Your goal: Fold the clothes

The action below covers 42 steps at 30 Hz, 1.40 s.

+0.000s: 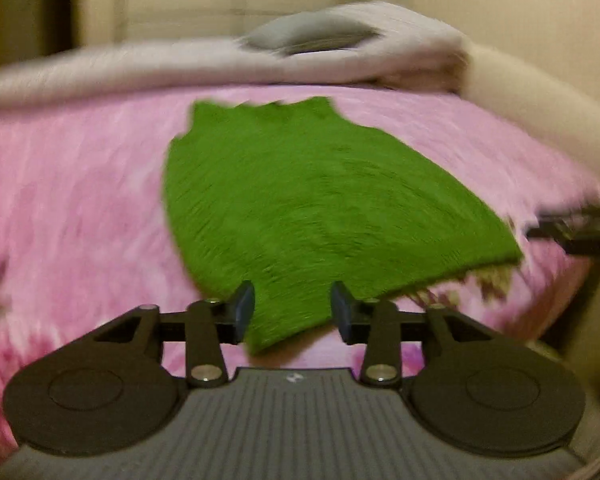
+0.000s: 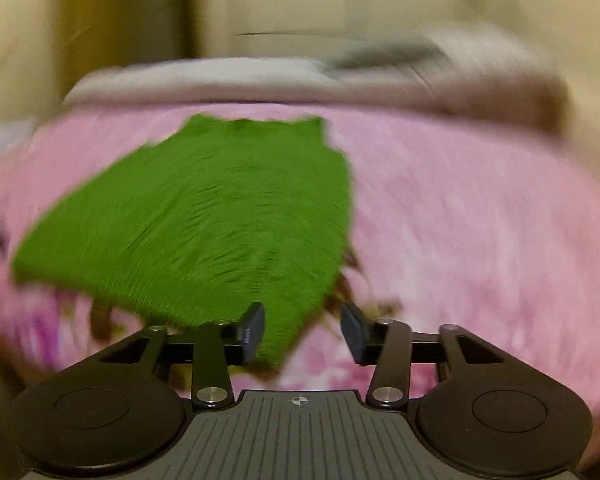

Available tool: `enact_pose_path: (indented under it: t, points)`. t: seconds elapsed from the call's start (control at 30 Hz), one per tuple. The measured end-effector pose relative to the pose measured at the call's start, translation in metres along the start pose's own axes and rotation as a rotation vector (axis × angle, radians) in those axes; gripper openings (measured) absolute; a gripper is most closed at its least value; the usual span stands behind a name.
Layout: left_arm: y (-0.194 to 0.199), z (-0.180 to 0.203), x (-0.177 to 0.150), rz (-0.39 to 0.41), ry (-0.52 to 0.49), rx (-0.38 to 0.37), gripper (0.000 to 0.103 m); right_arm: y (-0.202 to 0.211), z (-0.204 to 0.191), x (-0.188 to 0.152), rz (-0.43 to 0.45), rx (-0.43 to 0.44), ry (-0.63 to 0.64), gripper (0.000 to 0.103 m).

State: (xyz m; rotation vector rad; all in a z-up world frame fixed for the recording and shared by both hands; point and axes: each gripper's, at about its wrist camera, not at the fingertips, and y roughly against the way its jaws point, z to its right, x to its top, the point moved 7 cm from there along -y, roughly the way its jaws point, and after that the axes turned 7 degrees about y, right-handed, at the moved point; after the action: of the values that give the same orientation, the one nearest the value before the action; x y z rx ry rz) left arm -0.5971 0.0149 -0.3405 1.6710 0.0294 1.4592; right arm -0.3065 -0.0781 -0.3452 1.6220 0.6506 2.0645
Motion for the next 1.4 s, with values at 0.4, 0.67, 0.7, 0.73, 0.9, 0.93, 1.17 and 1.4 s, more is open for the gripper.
enact_pose_path:
  t: [0.4, 0.67, 0.7, 0.73, 0.9, 0.93, 1.17, 1.4]
  points:
    - [-0.059, 0.054, -0.031, -0.059, -0.659, 0.163, 0.038, -0.054, -0.096, -0.016, 0.049, -0.1, 0.702, 0.05]
    - [-0.056, 0.039, -0.023, -0.043, -0.564, 0.14, 0.037, -0.042, -0.081, -0.006, 0.089, -0.104, 0.619, 0.05]
    - [-0.057, 0.036, -0.022, -0.041, -0.557, 0.152, 0.035, -0.04, -0.081, -0.007, 0.085, -0.117, 0.629, 0.05]
    - [-0.057, 0.035, -0.021, -0.039, -0.552, 0.159, 0.033, -0.04, -0.08, -0.008, 0.077, -0.135, 0.641, 0.05]
    - [-0.063, 0.039, -0.025, -0.051, -0.591, 0.162, 0.033, -0.045, -0.08, -0.011, 0.045, -0.142, 0.69, 0.048]
    - [-0.066, 0.041, -0.029, -0.055, -0.614, 0.17, 0.033, -0.048, -0.08, -0.014, 0.033, -0.143, 0.706, 0.047]
    - [-0.07, 0.04, -0.033, -0.046, -0.635, 0.173, 0.031, -0.069, -0.086, -0.024, 0.019, -0.194, 0.86, 0.005]
    - [-0.065, 0.036, -0.022, 0.011, -0.616, 0.156, 0.003, -0.063, -0.074, -0.019, 0.012, -0.118, 0.764, 0.001]
